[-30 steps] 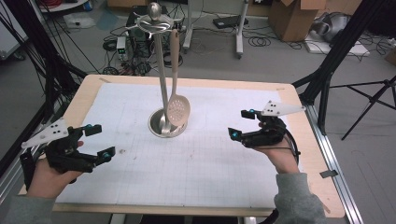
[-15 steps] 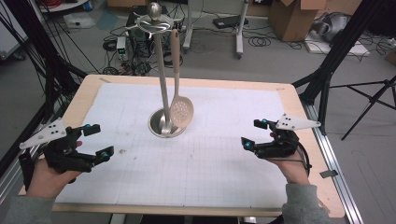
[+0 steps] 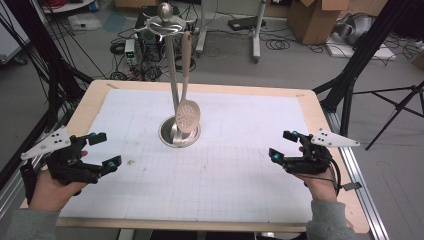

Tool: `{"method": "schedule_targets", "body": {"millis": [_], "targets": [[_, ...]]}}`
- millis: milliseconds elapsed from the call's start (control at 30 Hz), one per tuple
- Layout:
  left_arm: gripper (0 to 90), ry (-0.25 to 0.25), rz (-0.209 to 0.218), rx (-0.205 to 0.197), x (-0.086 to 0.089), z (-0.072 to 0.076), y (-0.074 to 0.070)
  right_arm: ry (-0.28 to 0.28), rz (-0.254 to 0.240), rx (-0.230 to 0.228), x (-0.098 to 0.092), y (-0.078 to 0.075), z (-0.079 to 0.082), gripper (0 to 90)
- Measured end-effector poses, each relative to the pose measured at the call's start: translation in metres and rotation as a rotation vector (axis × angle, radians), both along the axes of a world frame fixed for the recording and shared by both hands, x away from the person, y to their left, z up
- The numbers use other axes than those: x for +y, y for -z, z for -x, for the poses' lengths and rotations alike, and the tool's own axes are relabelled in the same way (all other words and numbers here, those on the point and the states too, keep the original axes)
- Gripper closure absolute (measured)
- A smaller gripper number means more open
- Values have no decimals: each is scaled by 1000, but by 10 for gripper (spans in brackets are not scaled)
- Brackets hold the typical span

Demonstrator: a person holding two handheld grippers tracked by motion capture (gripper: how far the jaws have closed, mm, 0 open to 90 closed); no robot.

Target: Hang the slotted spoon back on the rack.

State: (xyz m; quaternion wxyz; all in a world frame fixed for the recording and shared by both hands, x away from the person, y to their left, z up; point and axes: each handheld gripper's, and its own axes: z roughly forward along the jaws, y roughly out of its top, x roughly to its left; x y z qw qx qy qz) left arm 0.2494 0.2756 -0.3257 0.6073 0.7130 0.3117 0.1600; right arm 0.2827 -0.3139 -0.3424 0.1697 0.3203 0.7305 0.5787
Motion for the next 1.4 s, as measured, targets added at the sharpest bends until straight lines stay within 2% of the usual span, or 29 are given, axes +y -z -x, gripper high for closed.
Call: {"method": "schedule_targets", "body": {"millis": [267, 667, 867, 1100, 1400], "targets": [[26, -17, -4, -5, 4, -1, 1, 45, 6, -22, -3, -2, 10, 108], [26, -43, 2, -6, 10, -2, 4, 101, 19, -20, -12, 0, 18, 106], [26, -61, 1, -16, 15, -2, 4, 137, 6, -21, -26, 0, 21, 106], [26, -103, 2, -22, 26, -2, 6, 196, -36, -22, -46, 1, 25, 106], [26, -145, 6, -2, 35, -4, 14, 200, -48, -14, -52, 4, 23, 106]]}}
